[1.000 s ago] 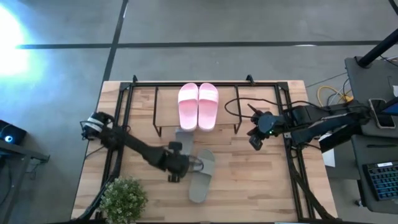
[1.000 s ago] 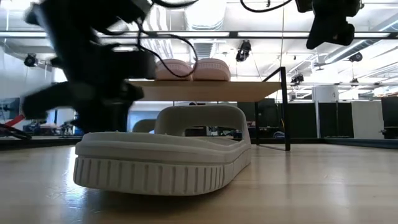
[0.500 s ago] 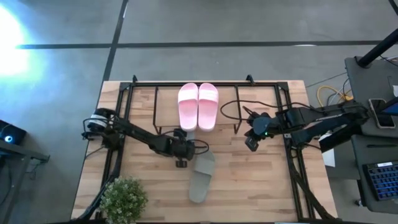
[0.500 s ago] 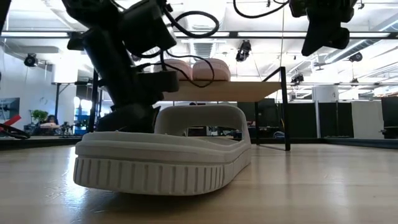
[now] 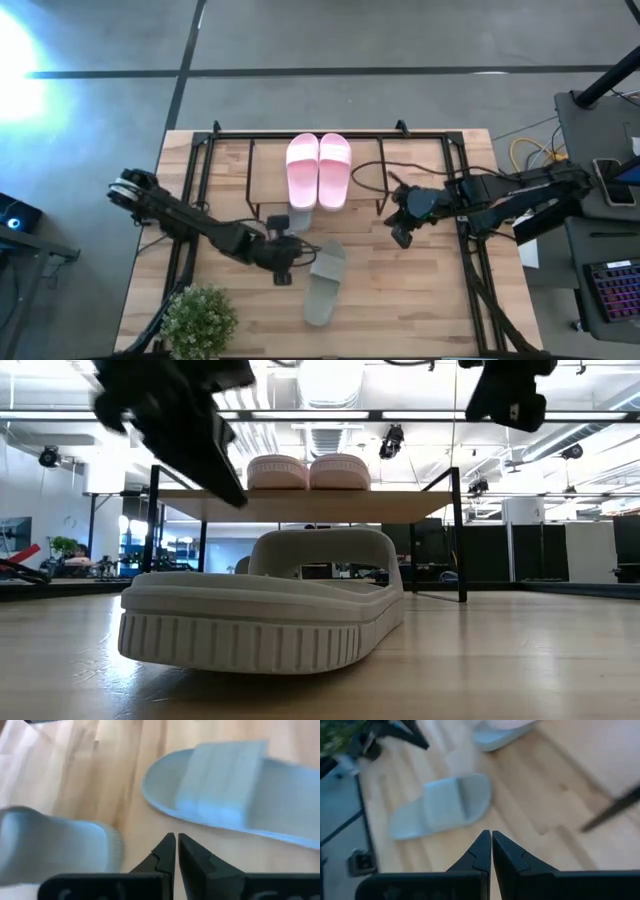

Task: Pick and place slides into the shelf
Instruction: Move the gray slide under the shelf

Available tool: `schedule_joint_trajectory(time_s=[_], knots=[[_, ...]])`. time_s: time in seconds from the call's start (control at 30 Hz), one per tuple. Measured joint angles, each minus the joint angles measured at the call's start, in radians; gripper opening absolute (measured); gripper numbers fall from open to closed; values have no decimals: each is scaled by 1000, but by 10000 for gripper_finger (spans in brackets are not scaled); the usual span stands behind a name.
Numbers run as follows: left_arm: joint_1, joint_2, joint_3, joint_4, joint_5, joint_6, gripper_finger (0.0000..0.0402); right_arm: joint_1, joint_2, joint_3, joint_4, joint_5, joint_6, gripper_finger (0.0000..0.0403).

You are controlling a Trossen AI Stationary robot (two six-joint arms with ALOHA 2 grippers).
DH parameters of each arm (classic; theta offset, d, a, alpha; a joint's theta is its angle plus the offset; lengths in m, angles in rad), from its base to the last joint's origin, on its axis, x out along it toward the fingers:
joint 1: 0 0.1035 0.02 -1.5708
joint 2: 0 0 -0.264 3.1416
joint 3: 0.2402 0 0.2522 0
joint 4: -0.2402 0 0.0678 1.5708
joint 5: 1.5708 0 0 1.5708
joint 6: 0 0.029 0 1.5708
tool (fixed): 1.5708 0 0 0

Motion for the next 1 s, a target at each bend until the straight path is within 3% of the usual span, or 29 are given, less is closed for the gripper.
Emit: schedule_joint_trajectory(time_s=[0.13, 0.37, 0.5, 0.77, 1.0], knots=[[-70, -78, -2, 1, 70, -166, 6, 88, 56, 0, 85, -3, 16, 9], [-215, -156, -7, 13, 56, -438, 6, 206, 214, 0, 233, -15, 89, 9], [-282, -159, -26, 12, 42, -567, 6, 232, 300, 0, 423, -76, 116, 9], [-388, -75, -59, 67, 2, -746, 6, 301, 489, 1, 729, -146, 231, 8], [-426, 66, -57, 272, 4, -764, 6, 379, 692, 113, 755, -187, 255, 8]])
